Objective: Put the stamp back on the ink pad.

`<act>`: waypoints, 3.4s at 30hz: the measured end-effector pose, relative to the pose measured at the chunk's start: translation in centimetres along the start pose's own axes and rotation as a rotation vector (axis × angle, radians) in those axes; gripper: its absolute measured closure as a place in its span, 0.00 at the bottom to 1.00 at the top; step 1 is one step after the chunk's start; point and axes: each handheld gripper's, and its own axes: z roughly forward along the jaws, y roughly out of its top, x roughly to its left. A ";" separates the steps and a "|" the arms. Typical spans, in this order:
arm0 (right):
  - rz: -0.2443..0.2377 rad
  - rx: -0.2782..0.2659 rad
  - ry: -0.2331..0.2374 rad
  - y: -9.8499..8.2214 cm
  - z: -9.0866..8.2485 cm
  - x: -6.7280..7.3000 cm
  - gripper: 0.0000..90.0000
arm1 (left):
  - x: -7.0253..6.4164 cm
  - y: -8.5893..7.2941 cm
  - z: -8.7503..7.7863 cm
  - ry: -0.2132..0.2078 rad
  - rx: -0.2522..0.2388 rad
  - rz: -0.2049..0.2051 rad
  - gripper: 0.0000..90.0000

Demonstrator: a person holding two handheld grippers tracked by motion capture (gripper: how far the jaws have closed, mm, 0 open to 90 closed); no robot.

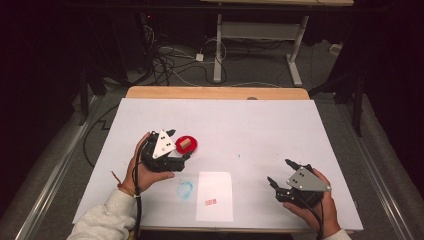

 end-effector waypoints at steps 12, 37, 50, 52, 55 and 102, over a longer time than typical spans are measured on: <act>0.004 -0.019 0.005 0.2 -0.2 0.2 0.29 | -1.8 -1.1 -1.2 0.035 -0.008 0.089 0.17; 0.007 -0.022 0.002 0.0 -0.5 0.2 0.29 | -2.7 -5.7 -2.9 0.089 0.031 0.092 0.17; 0.016 -0.024 0.006 -0.3 -0.8 0.2 0.25 | -2.9 -8.4 -4.4 0.079 0.073 0.035 0.17; 0.018 -0.025 0.008 -0.3 -0.8 0.2 0.25 | -3.0 -8.6 -4.7 0.077 0.076 0.031 0.17; 0.015 -0.022 0.007 -0.3 -0.7 0.2 0.25 | -3.2 -8.9 -4.8 0.073 0.091 0.031 0.17; -0.008 -0.022 0.000 -0.2 -1.1 0.5 0.26 | -3.6 -8.4 -4.3 0.056 0.105 0.059 0.17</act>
